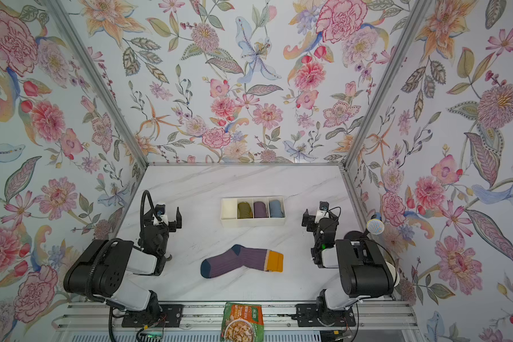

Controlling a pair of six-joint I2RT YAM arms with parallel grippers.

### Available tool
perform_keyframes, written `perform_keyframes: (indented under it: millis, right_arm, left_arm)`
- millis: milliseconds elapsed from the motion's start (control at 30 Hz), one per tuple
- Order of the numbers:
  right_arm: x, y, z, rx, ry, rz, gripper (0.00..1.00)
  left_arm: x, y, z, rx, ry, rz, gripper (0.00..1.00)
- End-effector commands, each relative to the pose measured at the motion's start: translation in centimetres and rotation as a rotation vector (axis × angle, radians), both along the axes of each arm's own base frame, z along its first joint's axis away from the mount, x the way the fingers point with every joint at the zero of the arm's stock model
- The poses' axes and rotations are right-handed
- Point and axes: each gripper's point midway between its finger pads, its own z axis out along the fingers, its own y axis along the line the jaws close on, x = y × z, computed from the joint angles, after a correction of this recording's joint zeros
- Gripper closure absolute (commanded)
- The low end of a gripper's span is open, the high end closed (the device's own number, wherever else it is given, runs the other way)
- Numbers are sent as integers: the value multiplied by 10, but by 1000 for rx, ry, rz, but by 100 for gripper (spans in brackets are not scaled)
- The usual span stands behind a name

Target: Roll the socks

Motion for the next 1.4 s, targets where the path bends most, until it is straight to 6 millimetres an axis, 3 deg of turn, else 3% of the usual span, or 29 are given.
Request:
perform_keyframes:
  millis: [0,1000,1300,1367]
  right_arm:
    - [5,0,10,-10,-35,-2,1]
    - [5,0,10,-9,-34,-1,1]
    - [5,0,10,-8,-34,-1,1]
    - [5,1,9,-2,-33,7,5]
  left_arm:
    - [3,0,5,8,-19,9,1]
    - [5,0,4,3,-9,-1,1]
    - [5,0,4,0,-11,-4,15]
    - [5,0,4,0,-6,-4,20]
